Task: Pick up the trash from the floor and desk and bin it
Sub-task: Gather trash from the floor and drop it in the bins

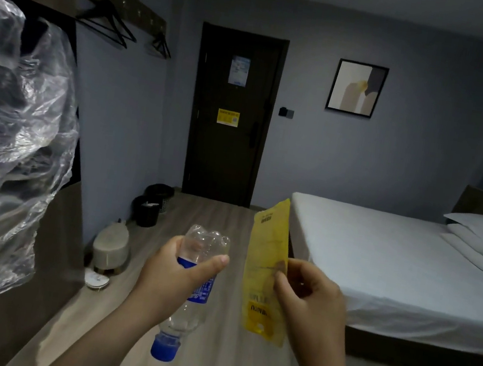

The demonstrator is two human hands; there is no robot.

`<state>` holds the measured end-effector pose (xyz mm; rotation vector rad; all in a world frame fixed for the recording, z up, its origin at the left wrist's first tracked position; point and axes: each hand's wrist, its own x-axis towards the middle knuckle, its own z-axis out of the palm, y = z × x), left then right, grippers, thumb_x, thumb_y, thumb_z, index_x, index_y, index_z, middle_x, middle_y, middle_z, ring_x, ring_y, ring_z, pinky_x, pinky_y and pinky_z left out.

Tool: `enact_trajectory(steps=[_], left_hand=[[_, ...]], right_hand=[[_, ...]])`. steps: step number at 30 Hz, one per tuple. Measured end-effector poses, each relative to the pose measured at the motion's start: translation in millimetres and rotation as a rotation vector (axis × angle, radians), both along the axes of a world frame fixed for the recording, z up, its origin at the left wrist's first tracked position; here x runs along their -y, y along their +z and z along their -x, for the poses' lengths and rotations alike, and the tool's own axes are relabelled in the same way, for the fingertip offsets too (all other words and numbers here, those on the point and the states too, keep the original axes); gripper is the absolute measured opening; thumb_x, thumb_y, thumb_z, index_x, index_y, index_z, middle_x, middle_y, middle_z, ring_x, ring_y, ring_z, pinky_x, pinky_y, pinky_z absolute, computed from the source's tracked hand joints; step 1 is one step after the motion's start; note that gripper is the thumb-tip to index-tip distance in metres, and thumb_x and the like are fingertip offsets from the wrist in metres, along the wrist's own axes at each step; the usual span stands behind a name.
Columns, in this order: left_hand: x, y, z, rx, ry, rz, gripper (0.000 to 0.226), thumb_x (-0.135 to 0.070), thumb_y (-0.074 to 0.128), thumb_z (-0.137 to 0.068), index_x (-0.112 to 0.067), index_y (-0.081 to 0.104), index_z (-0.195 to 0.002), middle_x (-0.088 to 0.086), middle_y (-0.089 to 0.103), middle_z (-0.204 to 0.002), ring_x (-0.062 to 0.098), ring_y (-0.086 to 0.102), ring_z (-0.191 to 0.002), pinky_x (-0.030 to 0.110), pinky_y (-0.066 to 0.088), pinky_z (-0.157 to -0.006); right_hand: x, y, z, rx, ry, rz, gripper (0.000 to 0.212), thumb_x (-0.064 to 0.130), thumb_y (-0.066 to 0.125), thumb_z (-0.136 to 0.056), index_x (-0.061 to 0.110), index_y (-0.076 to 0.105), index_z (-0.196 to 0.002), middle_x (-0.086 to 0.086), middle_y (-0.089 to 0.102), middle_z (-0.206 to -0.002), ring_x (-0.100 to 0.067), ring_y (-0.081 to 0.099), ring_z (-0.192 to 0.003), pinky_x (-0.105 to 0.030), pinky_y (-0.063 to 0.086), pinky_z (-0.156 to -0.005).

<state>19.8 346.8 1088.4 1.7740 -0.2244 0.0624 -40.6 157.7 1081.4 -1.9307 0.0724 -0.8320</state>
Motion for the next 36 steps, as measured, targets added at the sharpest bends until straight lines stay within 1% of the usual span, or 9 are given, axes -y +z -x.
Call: enact_trajectory(steps=[4,10,14,19,21,25,31,34,36], left_hand=[[15,-5,-71,-0.027,0.058,0.022,0.06,-0.061,0.07,-0.053,-0.032,0.055,-0.103,-0.006,0.068,-0.091,0.01,0.068,-0.079,0.017,0.049,-0.057],[13,-22,-173,-0.071,0.144,0.026,0.055,-0.065,0.067,-0.048,-0.036,0.051,-0.093,-0.008,0.066,-0.088,0.01,0.067,-0.074,0.016,0.048,-0.052],[4,-37,-256,-0.063,0.146,0.034,0.045,-0.054,0.075,-0.062,-0.033,0.054,-0.096,-0.006,0.068,-0.088,0.011,0.068,-0.076,0.019,0.05,-0.055],[-32,-37,-371,-0.055,0.189,0.059,0.039,-0.048,0.078,-0.064,-0.032,0.058,-0.094,-0.007,0.069,-0.083,0.007,0.068,-0.07,0.014,0.046,-0.05],[-47,-38,-413,-0.058,0.194,0.047,0.038,-0.048,0.079,-0.064,-0.032,0.058,-0.092,-0.007,0.07,-0.082,0.006,0.068,-0.068,0.012,0.046,-0.048],[-64,-46,-493,-0.08,0.21,0.028,0.034,-0.044,0.08,-0.066,-0.031,0.058,-0.089,-0.006,0.069,-0.081,0.007,0.066,-0.069,0.015,0.044,-0.051],[-67,-64,-606,-0.12,0.242,0.002,0.032,-0.045,0.079,-0.067,-0.031,0.058,-0.087,-0.006,0.067,-0.081,0.008,0.065,-0.072,0.019,0.044,-0.053],[-60,-73,-666,-0.114,0.265,-0.021,0.032,-0.045,0.079,-0.068,-0.029,0.057,-0.087,-0.007,0.066,-0.08,0.005,0.063,-0.07,0.014,0.04,-0.051],[-54,-75,-707,-0.112,0.289,-0.028,0.032,-0.045,0.079,-0.067,-0.028,0.059,-0.085,-0.007,0.066,-0.078,0.003,0.062,-0.067,0.013,0.039,-0.05]], right_hand=[[17,3,-77,-0.028,0.06,0.026,0.011,0.023,0.068,-0.083,0.035,0.068,-0.082,0.023,0.067,-0.08,0.002,0.064,-0.074,-0.01,0.05,-0.059],[22,-12,-187,-0.089,0.096,0.054,0.012,0.024,0.066,-0.083,0.036,0.068,-0.082,0.023,0.067,-0.08,0.002,0.064,-0.075,-0.013,0.051,-0.058],[13,-22,-272,-0.104,0.084,0.064,0.014,0.022,0.067,-0.083,0.036,0.068,-0.082,0.024,0.066,-0.08,0.002,0.063,-0.075,-0.013,0.051,-0.058],[-14,-23,-385,-0.148,0.085,0.07,0.013,0.021,0.067,-0.084,0.034,0.069,-0.086,0.016,0.068,-0.077,-0.004,0.064,-0.072,-0.024,0.057,-0.061],[-26,-24,-426,-0.168,0.093,0.076,0.013,0.022,0.067,-0.085,0.035,0.069,-0.086,0.017,0.067,-0.077,-0.006,0.064,-0.07,-0.026,0.057,-0.061],[-42,-33,-505,-0.209,0.096,0.074,0.014,0.022,0.067,-0.084,0.036,0.068,-0.084,0.015,0.067,-0.076,-0.013,0.063,-0.067,-0.031,0.057,-0.059],[-40,-47,-620,-0.244,0.102,0.063,0.016,0.021,0.067,-0.083,0.036,0.068,-0.081,0.004,0.065,-0.07,-0.017,0.056,-0.055,-0.029,0.051,-0.053],[-35,-58,-688,-0.26,0.113,0.06,0.017,0.02,0.067,-0.082,0.037,0.068,-0.082,0.012,0.066,-0.074,-0.015,0.059,-0.061,-0.024,0.05,-0.054],[-30,-61,-735,-0.245,0.105,0.05,0.018,0.02,0.068,-0.08,0.038,0.068,-0.077,0.013,0.066,-0.073,-0.011,0.058,-0.059,-0.021,0.048,-0.053]])
